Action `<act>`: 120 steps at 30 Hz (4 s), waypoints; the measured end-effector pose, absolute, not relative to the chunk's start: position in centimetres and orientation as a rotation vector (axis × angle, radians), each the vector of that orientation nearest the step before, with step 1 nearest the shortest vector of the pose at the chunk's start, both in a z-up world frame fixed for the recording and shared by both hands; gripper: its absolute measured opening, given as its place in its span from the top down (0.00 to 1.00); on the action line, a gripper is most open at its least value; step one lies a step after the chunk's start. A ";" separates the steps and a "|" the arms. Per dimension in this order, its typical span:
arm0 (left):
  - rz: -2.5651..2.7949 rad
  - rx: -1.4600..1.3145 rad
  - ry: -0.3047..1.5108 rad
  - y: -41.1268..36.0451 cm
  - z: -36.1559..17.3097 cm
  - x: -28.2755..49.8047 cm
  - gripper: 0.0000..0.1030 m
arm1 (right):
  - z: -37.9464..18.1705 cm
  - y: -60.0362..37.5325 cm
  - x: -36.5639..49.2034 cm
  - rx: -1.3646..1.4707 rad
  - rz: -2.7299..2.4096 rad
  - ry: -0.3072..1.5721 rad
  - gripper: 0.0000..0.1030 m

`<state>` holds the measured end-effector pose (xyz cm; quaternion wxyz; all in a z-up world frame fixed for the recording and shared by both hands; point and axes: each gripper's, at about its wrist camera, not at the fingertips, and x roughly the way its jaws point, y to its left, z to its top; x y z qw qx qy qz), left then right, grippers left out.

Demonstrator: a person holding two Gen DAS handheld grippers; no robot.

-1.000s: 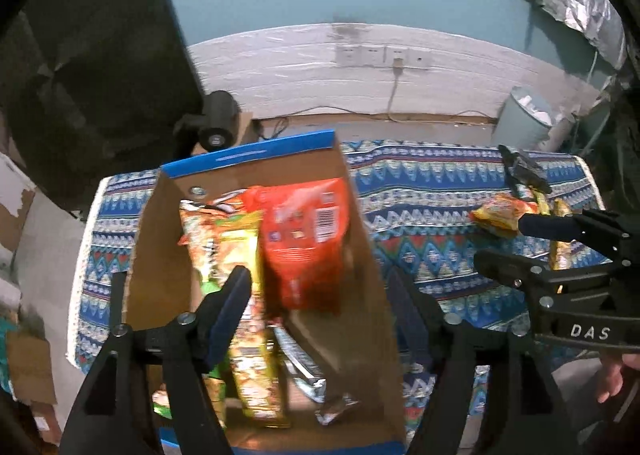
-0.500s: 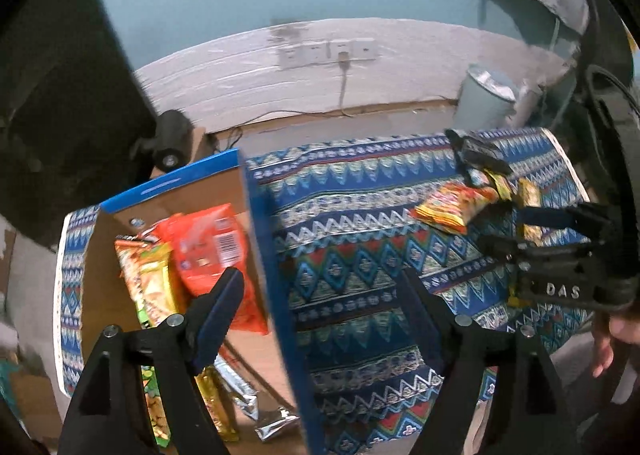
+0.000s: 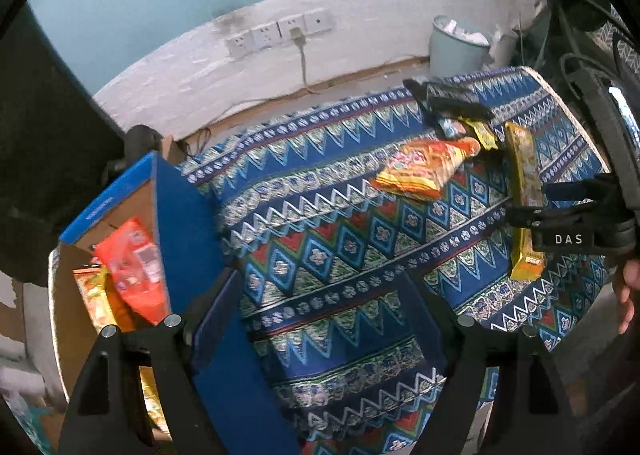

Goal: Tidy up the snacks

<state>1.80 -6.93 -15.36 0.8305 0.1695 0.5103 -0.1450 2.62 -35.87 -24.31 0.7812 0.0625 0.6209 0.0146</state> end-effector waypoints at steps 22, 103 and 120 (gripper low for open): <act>-0.357 0.330 1.156 -11.1 -18.2 5.7 0.21 | -31.6 -42.3 0.6 0.150 -0.046 1.455 0.58; -0.393 0.387 1.035 -14.5 -14.3 2.6 0.54 | -20.3 -43.3 0.5 0.112 0.023 1.108 0.71; -0.317 0.332 0.942 -7.7 -9.0 0.8 0.54 | -14.6 -35.3 1.7 0.064 0.185 1.020 0.71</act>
